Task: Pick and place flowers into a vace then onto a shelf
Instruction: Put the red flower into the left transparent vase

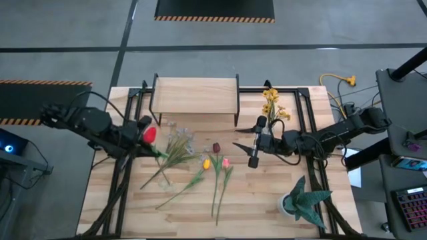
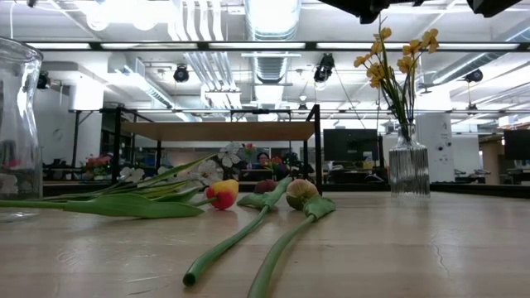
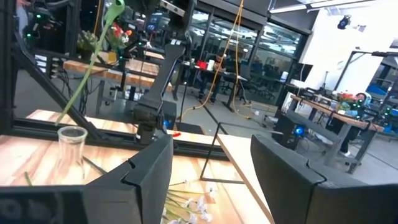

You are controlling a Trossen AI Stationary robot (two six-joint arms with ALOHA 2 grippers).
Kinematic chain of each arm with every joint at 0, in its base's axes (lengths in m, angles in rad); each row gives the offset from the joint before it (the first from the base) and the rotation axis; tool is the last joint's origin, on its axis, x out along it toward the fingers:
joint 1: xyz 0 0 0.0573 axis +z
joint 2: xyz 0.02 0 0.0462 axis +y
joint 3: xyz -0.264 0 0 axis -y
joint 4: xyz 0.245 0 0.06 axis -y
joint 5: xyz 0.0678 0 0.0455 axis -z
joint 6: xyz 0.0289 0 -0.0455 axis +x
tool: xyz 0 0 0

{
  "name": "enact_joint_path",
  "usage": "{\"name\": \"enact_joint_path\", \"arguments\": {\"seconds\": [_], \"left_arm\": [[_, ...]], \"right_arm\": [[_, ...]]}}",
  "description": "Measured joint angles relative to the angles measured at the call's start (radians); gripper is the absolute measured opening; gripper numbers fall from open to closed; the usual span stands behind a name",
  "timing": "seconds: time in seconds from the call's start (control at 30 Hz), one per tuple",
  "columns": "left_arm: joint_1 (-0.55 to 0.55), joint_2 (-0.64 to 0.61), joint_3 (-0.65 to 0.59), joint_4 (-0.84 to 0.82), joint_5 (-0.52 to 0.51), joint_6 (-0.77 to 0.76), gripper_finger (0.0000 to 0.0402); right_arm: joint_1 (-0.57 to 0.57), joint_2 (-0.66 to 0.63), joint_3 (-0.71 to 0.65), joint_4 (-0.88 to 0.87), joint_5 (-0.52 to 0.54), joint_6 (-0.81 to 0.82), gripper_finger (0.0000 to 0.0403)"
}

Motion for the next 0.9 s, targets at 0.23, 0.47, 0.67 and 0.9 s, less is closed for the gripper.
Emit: {"name": "enact_joint_path", "arguments": {"seconds": [0.23, 0.47, 0.67, 0.9], "left_arm": [[0.0, 0.068, 0.106, -0.211, -0.001, 0.016, 0.0], [-0.001, 0.073, 0.08, -0.245, -0.01, 0.019, 0.0], [-0.001, 0.069, 0.026, -0.203, -0.023, 0.019, 0.0], [-0.015, 0.068, -0.099, -0.131, -0.019, 0.023, 0.0]], "right_arm": [[0.0, 0.001, 0.0, -0.005, 0.0, 0.002, 0.0208], [0.0, 0.001, 0.0, -0.022, 0.0, 0.024, 0.0208], [0.0, 0.001, 0.0, -0.022, 0.0, 0.023, 0.0207], [0.0, 0.001, 0.0, -0.022, 0.0, 0.023, 0.0207]]}}
